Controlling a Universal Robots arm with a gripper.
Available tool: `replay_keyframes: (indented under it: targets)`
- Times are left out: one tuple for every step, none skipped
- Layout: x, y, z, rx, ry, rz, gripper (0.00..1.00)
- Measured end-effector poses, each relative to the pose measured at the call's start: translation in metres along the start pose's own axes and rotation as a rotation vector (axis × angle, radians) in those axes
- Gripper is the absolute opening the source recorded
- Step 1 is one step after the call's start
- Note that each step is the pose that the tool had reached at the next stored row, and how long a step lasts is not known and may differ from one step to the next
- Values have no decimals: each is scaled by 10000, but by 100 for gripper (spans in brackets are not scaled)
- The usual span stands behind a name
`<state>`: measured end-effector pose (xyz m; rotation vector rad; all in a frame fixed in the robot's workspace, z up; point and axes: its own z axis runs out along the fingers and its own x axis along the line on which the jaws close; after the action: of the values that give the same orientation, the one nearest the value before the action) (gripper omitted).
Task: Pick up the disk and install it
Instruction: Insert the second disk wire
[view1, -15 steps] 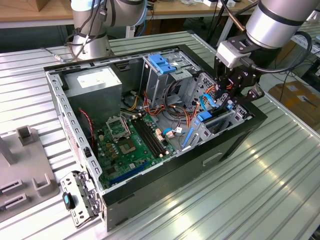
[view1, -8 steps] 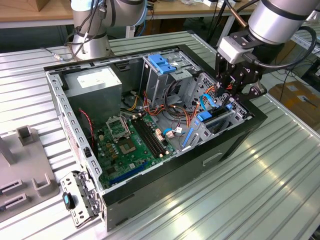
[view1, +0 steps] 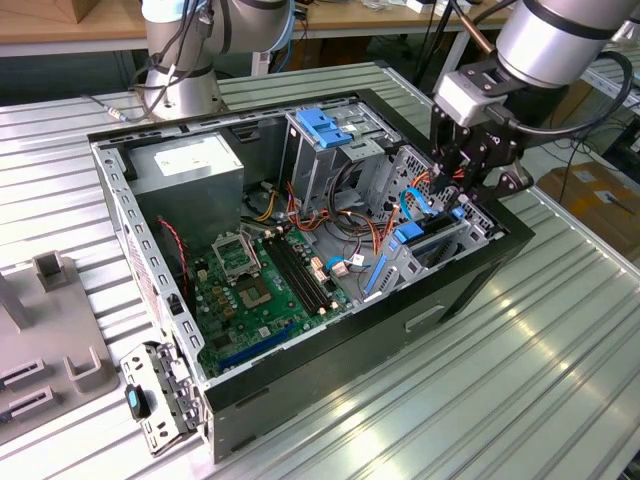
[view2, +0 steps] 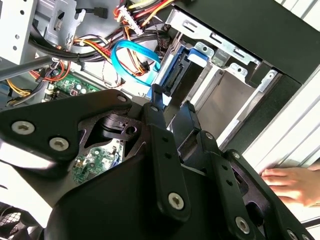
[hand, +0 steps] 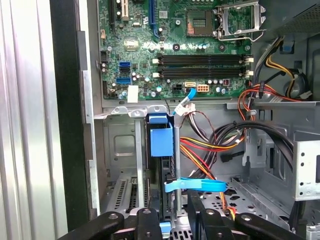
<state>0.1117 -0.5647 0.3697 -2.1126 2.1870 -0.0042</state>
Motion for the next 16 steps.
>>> replay_keyframes:
  targets:
    - [-9,-1,1,0,0,0,36]
    - [-18,-1,2,0,-1,0,36]
    - [-22,-1,2,0,-1,0,36]
    - [-22,-2,2,0,-1,0,36]
    - [-22,-1,2,0,0,0,36]
    - [-23,-2,2,0,0,0,36]
    - [-39,-1,3,0,0,0,36]
    - [-56,0,4,0,0,0,36]
    - [-56,0,4,0,-1,0,36]
    - [-57,0,4,0,0,0,36]
    - [-57,0,4,0,0,0,36]
    - [-58,0,4,0,0,0,36]
    - [-58,0,4,0,0,-1,36]
    - [-59,0,4,0,0,-1,36]
    - [-59,0,4,0,0,-1,36]
    - [-60,0,4,0,0,0,36]
